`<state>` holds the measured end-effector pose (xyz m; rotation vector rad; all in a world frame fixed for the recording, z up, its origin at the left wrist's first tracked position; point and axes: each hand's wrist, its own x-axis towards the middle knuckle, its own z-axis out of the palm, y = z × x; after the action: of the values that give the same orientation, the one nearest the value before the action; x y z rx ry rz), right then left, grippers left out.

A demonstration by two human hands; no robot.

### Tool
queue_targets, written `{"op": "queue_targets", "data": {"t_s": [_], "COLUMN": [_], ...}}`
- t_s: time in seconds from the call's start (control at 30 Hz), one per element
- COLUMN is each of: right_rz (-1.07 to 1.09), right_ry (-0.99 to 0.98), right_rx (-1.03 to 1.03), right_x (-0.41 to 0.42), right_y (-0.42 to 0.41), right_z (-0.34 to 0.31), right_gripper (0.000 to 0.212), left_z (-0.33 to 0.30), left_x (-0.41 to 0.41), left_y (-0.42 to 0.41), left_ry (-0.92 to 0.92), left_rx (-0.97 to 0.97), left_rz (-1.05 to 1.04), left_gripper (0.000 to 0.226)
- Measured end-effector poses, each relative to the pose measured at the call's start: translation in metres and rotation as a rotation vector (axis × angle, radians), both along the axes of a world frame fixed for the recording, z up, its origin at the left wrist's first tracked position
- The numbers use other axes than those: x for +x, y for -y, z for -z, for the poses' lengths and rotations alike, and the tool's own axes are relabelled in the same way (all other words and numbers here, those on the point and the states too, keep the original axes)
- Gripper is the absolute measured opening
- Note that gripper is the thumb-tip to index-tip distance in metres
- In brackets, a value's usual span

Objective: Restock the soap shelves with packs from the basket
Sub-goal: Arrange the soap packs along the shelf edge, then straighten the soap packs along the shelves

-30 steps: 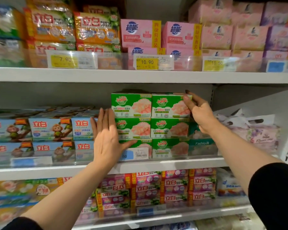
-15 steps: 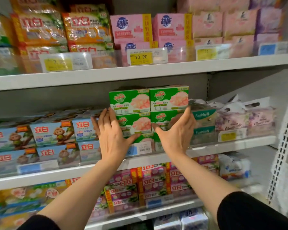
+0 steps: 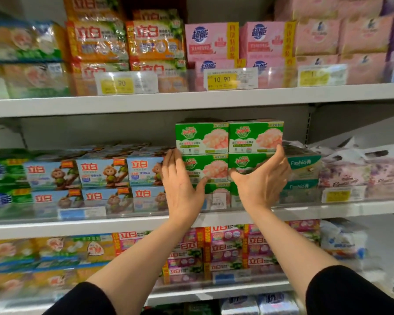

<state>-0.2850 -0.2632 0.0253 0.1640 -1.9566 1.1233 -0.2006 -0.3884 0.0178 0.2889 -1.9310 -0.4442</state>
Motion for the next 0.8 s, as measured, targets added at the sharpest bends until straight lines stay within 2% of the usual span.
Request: {"op": "queue_targets", "data": {"t_s": [0.1,0.27,0.47,0.6,0.73,0.8], "right_rz": [-0.024,-0.099,-0.413,-0.389,-0.290,-0.270], "right_ry": [-0.105,-0.355,-0.579,-0.636,-0.502,-0.395], "right_rx": [0.013,0.118,0.376,0.606,0.853,1.000], "right_x": [0.002,0.026,0.059,0.073,0.077,0.079], "right_y": [-0.005,0.007,0.072,0.108,0.127,0.132], "right_z": [0.004,0.005,-0.004,-0.016,-0.031,-0.045], "right_gripper": [0.113,0.082,0.056,0.067,0.085,0.092], "left_z": [0.005,0.033,0.016,-0.004,-0.033,-0.048], "left_x": [0.009,0.050,0.112,0.140,0.145,0.141], "left_y": [0.007,0.040,0.123,0.173,0.200,0.205], "left_ry": [0.041,0.025,-0.020,0.163,0.357,0.496], "left_rx": [-0.079,-0.185,-0.230,-0.336,-0.475,-0.473], "left_rz": [-0.001,-0.076,-0.287,-0.409,-0.377,-0.306], "left_gripper": [0.084,0.079,0.092,0.098,0.103,0.105]}}
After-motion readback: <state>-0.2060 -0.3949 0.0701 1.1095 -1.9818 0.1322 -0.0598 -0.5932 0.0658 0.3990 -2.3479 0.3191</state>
